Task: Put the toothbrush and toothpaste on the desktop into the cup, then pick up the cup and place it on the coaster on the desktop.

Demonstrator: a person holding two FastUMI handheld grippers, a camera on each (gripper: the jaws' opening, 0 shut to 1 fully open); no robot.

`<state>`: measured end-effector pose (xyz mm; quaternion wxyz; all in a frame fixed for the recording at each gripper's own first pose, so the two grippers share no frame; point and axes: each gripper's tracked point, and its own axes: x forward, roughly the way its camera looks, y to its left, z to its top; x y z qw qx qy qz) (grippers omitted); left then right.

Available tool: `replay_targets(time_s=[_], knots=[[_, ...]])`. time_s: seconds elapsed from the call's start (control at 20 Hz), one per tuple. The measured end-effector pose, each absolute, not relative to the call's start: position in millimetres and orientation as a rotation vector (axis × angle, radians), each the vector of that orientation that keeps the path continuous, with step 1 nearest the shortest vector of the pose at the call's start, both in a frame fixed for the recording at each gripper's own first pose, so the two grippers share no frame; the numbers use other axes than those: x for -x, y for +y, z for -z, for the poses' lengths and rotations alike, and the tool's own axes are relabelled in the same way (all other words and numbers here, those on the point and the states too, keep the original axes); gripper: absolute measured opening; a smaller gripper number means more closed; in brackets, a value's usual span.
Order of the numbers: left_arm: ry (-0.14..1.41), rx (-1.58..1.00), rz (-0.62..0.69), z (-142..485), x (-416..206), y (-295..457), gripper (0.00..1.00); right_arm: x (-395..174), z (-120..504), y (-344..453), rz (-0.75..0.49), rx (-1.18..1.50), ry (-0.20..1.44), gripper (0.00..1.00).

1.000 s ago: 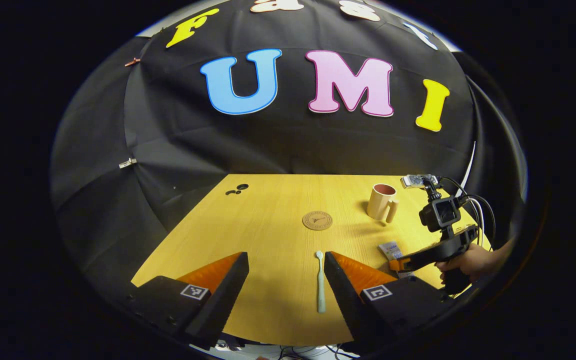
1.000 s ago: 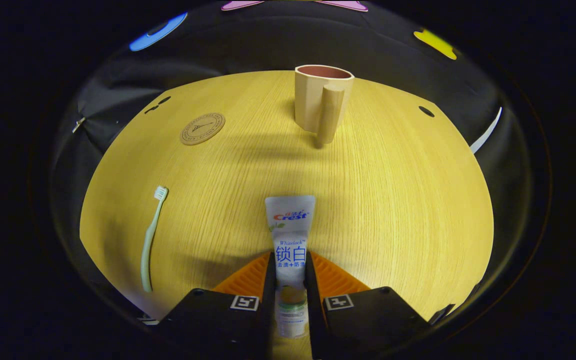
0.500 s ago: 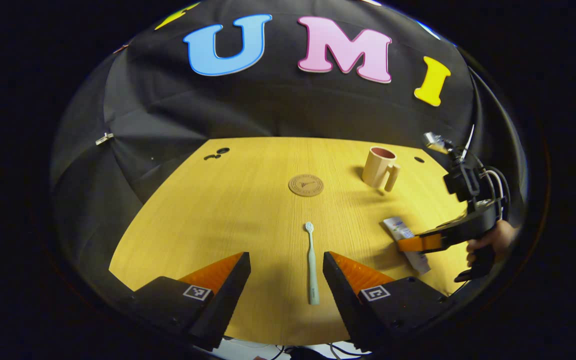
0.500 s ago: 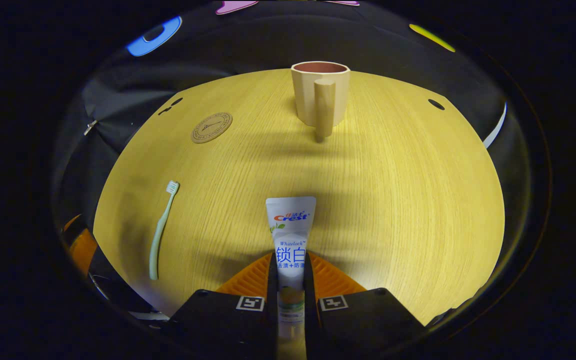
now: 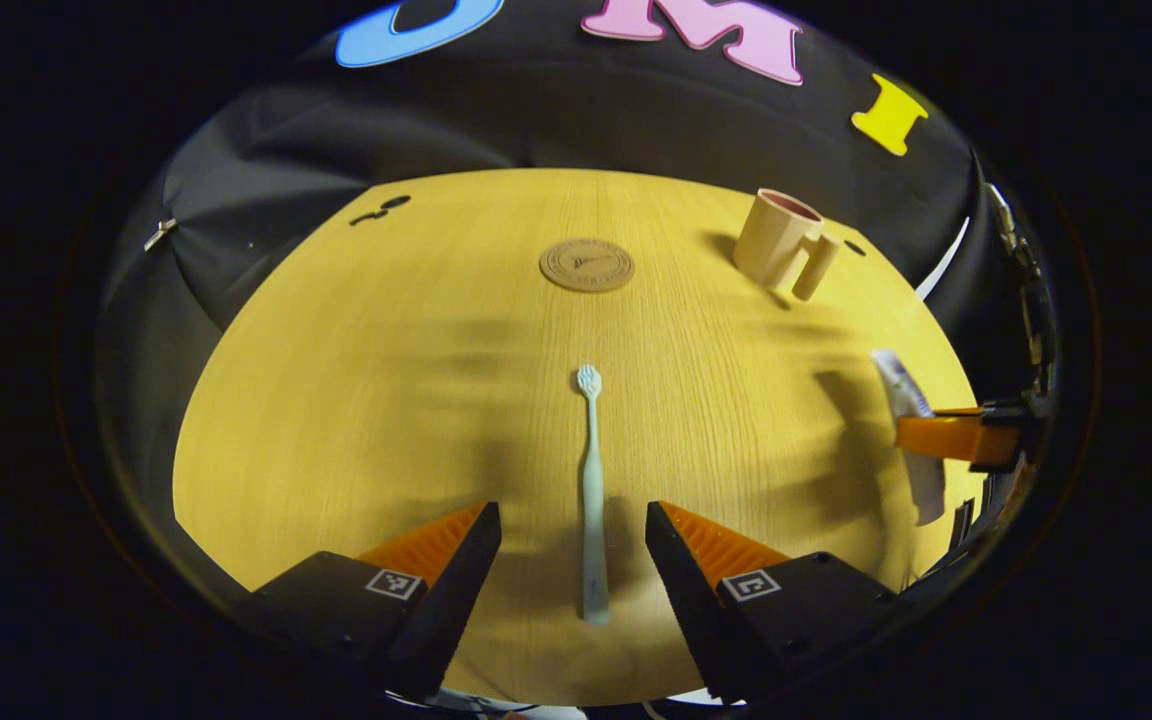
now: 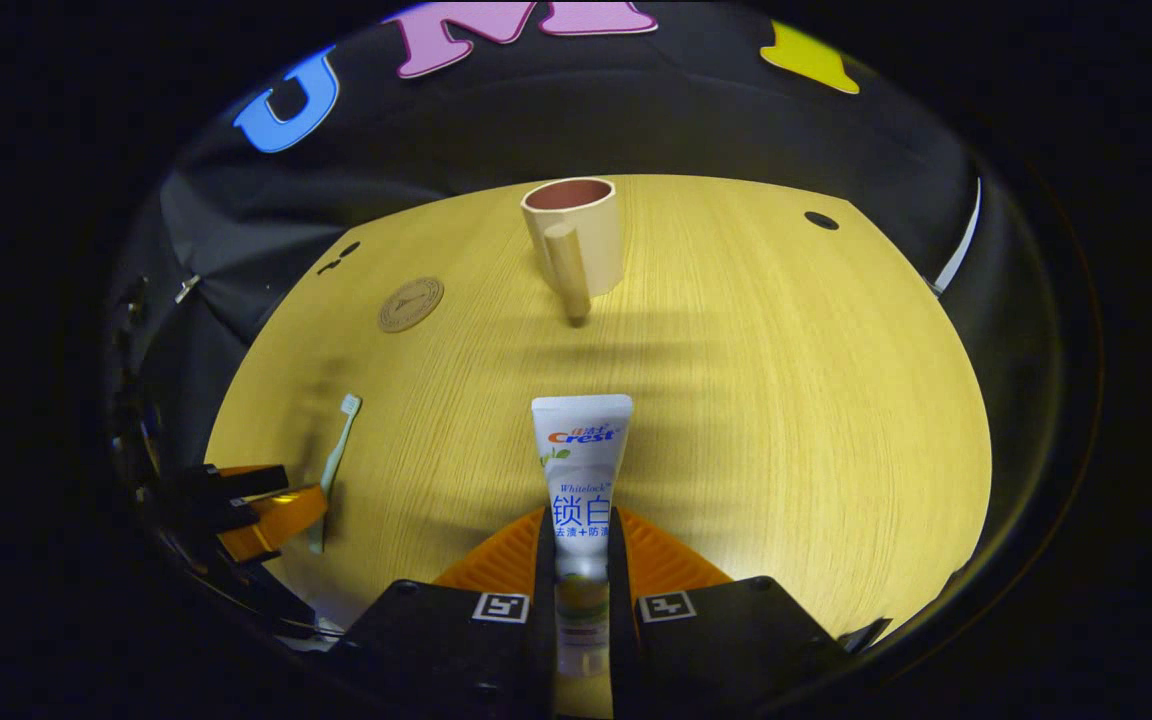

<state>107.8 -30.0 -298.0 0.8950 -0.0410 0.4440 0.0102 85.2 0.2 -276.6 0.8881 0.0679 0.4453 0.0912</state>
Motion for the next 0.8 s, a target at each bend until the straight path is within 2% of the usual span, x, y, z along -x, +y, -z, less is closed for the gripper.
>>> replay_targets(time_s=[0.1, 0.2, 0.4, 0.55, 0.65, 0.7, 0.8], knots=[[0.967, 0.081, -0.04, 309.4, -109.3, -29.1, 0.9, -85.8, 269.2, -5.6, -0.19, -0.148, 0.906, 0.25], [0.991, 0.074, -0.065, 310.2, -108.9, -25.1, 0.83, -89.0, 263.2, -14.9, -0.187, -0.146, 0.878, 0.25], [1.05, 0.051, -0.028, 313.2, -113.4, -33.6, 0.66, -89.8, 263.7, -20.5, -0.206, -0.115, 0.863, 0.25], [1.091, 0.007, 0.031, 313.3, -115.9, -44.7, 0.43, -90.9, 265.7, -22.3, -0.218, -0.105, 0.86, 0.25], [1.117, 0.001, 0.029, 315.0, -117.4, -48.5, 0.21, -91.5, 262.9, -22.2, -0.228, -0.106, 0.852, 0.25], [1.134, -0.006, 0.029, 313.5, -117.2, -48.7, 0.16, -91.1, 262.3, -22.8, -0.233, -0.107, 0.852, 0.25], [1.148, -0.013, 0.039, 312.0, -118.4, -49.2, 0.12, -91.9, 259.6, -23.2, -0.241, -0.104, 0.848, 0.25]])
